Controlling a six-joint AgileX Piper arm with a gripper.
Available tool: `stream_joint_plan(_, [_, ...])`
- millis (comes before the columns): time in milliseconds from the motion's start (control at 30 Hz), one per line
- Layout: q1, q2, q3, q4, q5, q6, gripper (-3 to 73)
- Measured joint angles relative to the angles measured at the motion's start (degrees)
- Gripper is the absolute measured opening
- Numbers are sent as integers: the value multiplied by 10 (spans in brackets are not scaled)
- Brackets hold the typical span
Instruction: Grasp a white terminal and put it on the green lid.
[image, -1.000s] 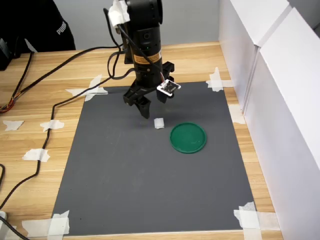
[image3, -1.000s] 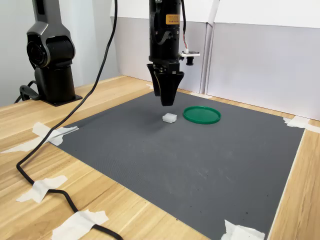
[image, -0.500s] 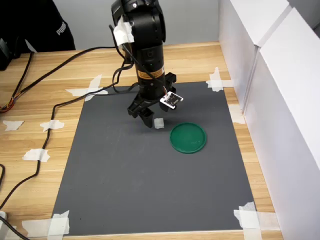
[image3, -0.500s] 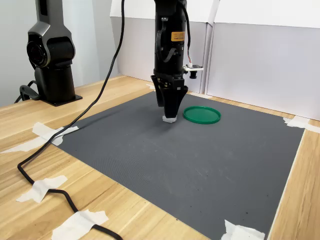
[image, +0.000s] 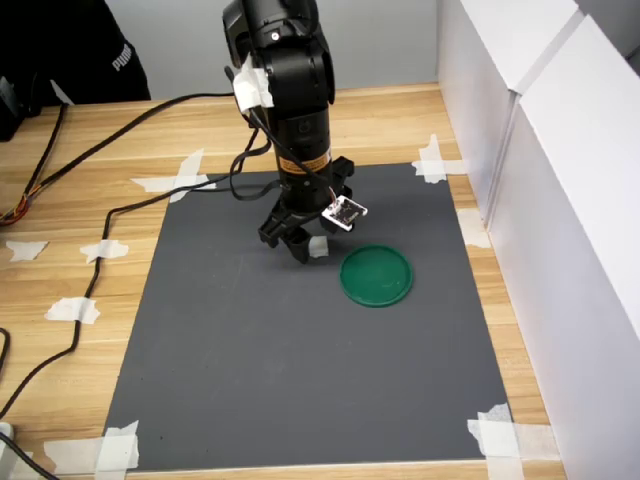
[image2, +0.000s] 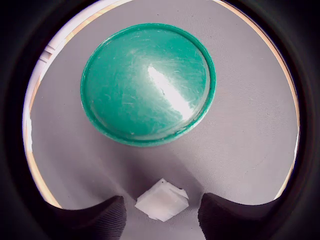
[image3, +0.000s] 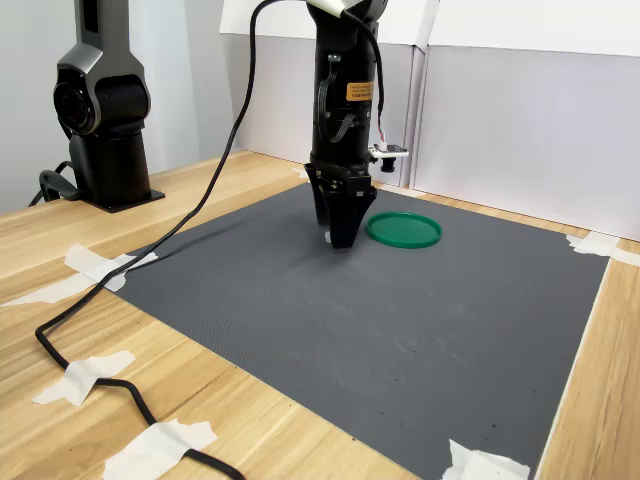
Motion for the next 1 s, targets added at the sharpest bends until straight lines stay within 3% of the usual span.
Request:
stream_joint_plan(267, [0, 9, 0, -1, -1, 0, 549])
stream_joint_plan(500, [0, 9, 0, -2, -2, 0, 373])
stream_joint_plan(1000, [0, -62, -4, 8, 37, -14, 373])
